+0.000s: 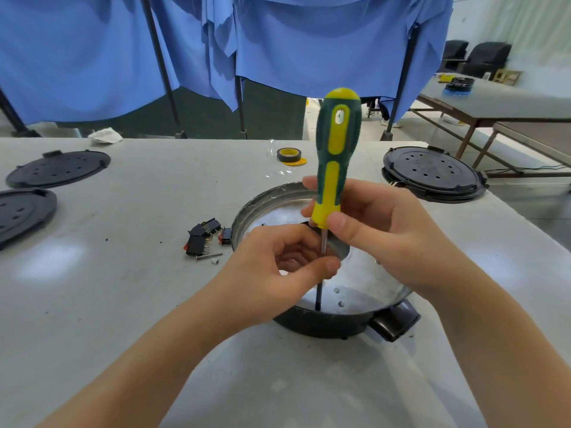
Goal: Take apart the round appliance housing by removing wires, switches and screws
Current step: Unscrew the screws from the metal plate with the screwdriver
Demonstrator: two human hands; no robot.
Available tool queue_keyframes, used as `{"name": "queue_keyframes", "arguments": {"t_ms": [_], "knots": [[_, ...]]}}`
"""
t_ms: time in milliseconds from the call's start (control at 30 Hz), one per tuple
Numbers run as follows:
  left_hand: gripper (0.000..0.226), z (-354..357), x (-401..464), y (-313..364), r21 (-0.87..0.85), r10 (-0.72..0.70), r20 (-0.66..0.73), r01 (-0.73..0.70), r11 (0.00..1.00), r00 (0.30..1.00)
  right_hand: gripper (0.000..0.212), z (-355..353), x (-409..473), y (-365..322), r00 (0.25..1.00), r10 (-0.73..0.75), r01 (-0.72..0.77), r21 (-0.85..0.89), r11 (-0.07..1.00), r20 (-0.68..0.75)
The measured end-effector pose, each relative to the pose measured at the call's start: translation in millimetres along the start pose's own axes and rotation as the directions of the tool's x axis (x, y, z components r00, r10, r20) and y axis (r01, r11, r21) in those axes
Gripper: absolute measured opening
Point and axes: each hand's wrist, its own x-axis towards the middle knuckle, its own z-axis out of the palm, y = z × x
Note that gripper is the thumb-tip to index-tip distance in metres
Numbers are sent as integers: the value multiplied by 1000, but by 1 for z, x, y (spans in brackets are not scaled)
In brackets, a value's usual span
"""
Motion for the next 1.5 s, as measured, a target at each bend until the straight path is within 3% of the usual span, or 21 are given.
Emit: {"name": "queue_keyframes", "arguments": {"t_ms": [100, 333, 500, 600, 700, 800, 900, 1000, 1100, 1233, 1367, 1500], "knots": [[13, -2, -2, 1, -36, -9, 49, 11, 999, 999, 39, -5, 0, -1, 998, 42, -45, 72, 996, 47], [14, 2, 0, -1, 9, 21, -72, -20, 1000, 997, 40, 1, 0, -2, 1000, 17, -17, -11, 1000, -22], [13, -3, -3, 1, -60, -5, 75, 9, 998, 997, 39, -2, -3, -6, 999, 1, -5, 71, 997, 55], [11, -4, -3, 2, -70, -17, 54, 21, 997, 998, 42, -4, -3, -5, 993, 58, -68, 101, 993, 100], [14, -2, -1, 2, -38, -3, -22, 2, 999, 1000, 37, -2, -1, -5, 998, 59, -59, 5, 998, 28], [16, -2, -1, 2, -41, 5, -9, -6, 999, 1000, 34, -2, -2, -4, 999, 46, -46, 5, 999, -5], [15, -3, -3, 3, -55, -2, 78, 6, 998, 997, 35, -4, -3, -5, 997, 44, -46, 31, 998, 61], [13, -3, -3, 3, -49, -7, 40, 9, 999, 999, 39, -6, -4, -4, 992, 59, -68, 76, 995, 114], [15, 0, -1, 2, -12, 19, -40, -20, 1000, 999, 40, -3, -1, -3, 998, 47, -46, -9, 999, 44], [14, -1, -1, 0, 25, 32, -46, -31, 999, 998, 38, -1, 0, -3, 1000, 3, -2, 36, 999, -29], [15, -7, -4, 4, -54, -2, 109, 8, 999, 994, 35, -2, -1, -1, 999, 22, -27, 127, 992, 43], [14, -5, -3, 4, -27, 0, 27, 1, 1000, 1000, 26, -5, -2, -1, 994, 49, -61, 123, 991, 98]]}}
